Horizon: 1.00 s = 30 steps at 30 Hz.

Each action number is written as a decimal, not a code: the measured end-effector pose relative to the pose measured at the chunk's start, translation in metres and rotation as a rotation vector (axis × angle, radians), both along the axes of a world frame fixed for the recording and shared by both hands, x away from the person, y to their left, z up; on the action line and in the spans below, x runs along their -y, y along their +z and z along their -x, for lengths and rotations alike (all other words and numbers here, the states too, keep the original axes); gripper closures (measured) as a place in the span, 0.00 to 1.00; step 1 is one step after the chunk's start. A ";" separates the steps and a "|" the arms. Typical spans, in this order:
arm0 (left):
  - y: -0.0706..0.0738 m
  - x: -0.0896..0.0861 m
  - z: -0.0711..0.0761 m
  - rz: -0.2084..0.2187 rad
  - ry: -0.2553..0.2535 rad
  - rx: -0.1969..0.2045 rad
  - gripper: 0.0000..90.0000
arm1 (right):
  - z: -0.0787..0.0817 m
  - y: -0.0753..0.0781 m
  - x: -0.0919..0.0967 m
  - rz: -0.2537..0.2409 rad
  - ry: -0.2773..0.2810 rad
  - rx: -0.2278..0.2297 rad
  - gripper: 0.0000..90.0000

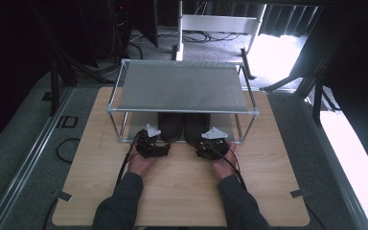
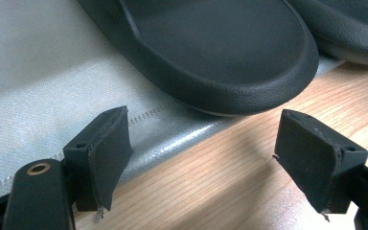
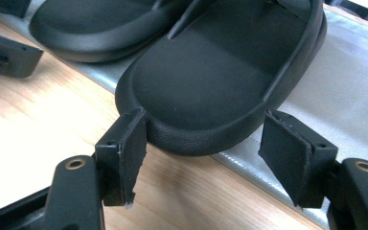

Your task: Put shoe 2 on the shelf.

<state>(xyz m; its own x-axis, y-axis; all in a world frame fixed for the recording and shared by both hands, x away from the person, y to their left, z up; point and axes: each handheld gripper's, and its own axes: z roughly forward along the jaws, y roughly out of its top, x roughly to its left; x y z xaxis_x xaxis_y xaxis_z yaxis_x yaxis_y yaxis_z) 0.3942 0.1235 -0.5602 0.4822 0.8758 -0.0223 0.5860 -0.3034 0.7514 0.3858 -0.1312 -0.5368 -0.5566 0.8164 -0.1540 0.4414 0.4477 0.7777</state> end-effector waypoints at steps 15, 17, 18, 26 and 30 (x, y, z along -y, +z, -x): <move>0.000 0.000 0.001 0.002 0.003 0.010 0.25 | -0.004 -0.003 -0.001 0.004 0.043 -0.023 0.48; 0.001 -0.001 0.001 0.009 0.002 0.011 0.27 | -0.002 -0.003 -0.004 0.016 0.055 -0.012 0.49; 0.002 -0.001 0.001 0.011 -0.002 0.011 0.28 | -0.002 -0.003 -0.004 0.012 0.057 -0.014 0.50; 0.006 0.015 0.008 0.009 -0.065 0.012 0.30 | 0.000 -0.003 -0.007 0.017 0.058 -0.020 0.54; 0.004 0.021 0.011 -0.008 -0.086 0.010 0.29 | -0.002 -0.003 -0.006 0.010 0.056 -0.022 0.56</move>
